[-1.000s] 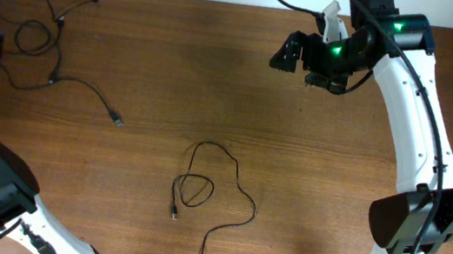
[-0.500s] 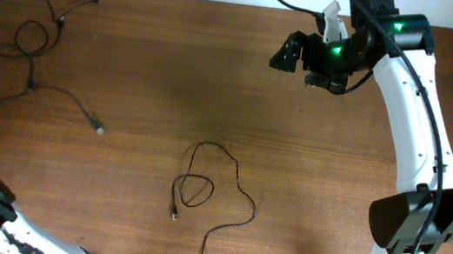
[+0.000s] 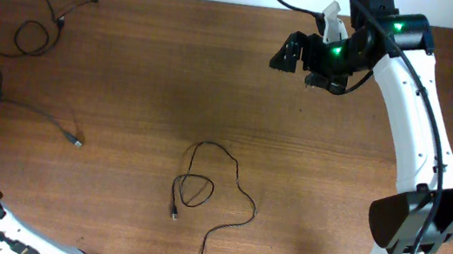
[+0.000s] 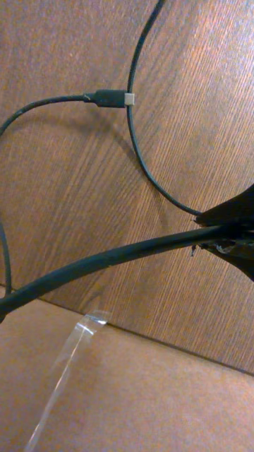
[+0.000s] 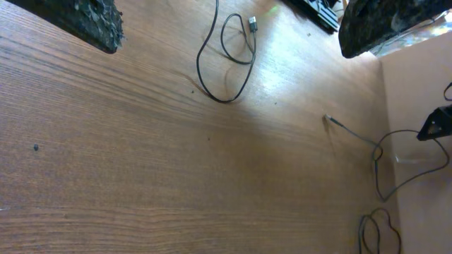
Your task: Untangle cables
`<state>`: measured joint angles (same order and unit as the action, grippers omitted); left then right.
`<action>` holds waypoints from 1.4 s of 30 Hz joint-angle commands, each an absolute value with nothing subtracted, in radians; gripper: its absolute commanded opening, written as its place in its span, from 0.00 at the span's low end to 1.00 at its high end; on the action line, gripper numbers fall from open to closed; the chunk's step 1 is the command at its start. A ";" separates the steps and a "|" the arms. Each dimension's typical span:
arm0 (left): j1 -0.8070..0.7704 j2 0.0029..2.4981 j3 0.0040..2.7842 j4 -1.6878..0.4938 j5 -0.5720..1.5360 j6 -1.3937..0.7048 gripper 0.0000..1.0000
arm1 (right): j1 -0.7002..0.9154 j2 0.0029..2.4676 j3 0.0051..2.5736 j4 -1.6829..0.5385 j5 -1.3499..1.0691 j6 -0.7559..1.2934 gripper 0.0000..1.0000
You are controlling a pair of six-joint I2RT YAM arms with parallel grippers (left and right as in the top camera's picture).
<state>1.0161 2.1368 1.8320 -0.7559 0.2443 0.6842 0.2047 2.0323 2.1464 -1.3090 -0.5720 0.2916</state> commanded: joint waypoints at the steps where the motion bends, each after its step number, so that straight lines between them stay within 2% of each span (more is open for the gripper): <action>1: 1.021 2.149 1.827 -0.741 0.247 0.666 0.00 | 0.203 2.038 2.145 -1.310 -0.563 0.288 0.98; 3: 1.022 2.149 1.827 -0.741 0.247 0.666 0.02 | 0.203 2.038 2.145 -1.310 -0.563 0.288 0.98; 4: 1.022 2.149 1.827 -0.741 0.247 0.666 0.20 | 0.203 2.038 2.145 -1.310 -0.563 0.288 0.98; 5: 1.022 2.149 1.827 -0.740 0.247 0.649 0.99 | 0.203 2.038 2.145 -1.311 -0.563 0.288 0.98; 9: 1.022 2.136 1.828 -0.724 0.259 0.523 0.99 | 0.203 2.038 2.145 -1.311 -0.563 0.288 0.98; 14: 1.021 2.039 1.837 -0.691 0.364 0.478 0.99 | 0.204 2.038 2.145 -1.322 -0.563 0.287 0.98; 20: 1.021 1.858 1.837 -0.621 0.373 0.238 0.99 | 0.204 2.038 2.145 -1.322 -0.563 0.287 0.98; 26: 1.021 1.811 1.836 -0.632 0.459 0.226 0.99 | 0.204 2.038 2.145 -1.325 -0.562 0.284 0.98; 34: 1.000 1.853 1.833 -0.861 0.554 0.141 0.99 | 0.204 2.038 2.145 -1.314 -0.562 0.284 0.98; 38: 0.966 1.922 1.833 -1.016 0.672 0.125 0.99 | 0.204 2.038 2.145 -1.305 -0.562 0.284 0.98; 42: 0.897 2.034 1.833 -1.159 0.577 0.111 0.99 | 0.204 2.038 2.145 -1.306 -0.562 0.284 0.98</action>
